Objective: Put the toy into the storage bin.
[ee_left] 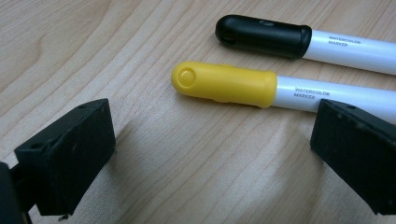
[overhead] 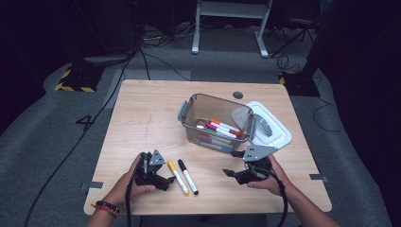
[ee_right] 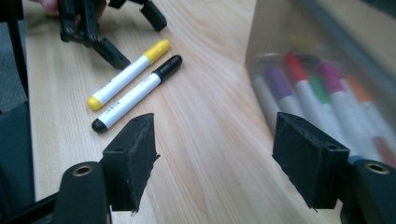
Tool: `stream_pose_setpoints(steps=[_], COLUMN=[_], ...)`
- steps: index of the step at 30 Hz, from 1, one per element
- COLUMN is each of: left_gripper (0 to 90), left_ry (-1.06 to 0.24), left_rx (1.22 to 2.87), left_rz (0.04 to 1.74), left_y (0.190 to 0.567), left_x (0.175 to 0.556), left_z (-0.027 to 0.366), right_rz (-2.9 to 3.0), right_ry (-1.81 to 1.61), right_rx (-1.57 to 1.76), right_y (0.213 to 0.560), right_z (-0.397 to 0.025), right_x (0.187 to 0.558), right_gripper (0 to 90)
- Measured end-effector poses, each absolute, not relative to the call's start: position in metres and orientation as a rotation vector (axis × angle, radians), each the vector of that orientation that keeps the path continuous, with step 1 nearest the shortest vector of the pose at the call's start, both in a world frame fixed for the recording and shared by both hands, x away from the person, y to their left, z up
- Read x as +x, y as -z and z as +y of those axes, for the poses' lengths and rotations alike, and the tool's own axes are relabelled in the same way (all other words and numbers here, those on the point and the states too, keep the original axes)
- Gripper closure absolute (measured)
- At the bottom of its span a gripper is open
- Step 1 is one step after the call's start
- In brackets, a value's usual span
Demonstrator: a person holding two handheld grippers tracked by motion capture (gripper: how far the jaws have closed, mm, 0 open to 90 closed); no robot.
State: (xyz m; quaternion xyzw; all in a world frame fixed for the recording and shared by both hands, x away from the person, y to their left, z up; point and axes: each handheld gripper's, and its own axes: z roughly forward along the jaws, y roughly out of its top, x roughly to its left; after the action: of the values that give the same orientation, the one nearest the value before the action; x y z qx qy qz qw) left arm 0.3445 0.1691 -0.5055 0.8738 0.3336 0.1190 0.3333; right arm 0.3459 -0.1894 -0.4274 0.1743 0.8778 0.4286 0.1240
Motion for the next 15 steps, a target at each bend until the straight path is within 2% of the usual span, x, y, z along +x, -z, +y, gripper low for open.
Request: stream_pose_setpoints(steps=[15], left_gripper=[0.2], left_ry=[-0.312], left_rx=[2.281], left_rz=[0.871], left_y=[0.506], left_x=[0.345], left_z=[0.169], right_rz=[2.648], right_ry=[-1.237], right_rx=[0.409], right_y=[0.468], right_z=[-0.097], right_x=[0.365], right_gripper=[33.9])
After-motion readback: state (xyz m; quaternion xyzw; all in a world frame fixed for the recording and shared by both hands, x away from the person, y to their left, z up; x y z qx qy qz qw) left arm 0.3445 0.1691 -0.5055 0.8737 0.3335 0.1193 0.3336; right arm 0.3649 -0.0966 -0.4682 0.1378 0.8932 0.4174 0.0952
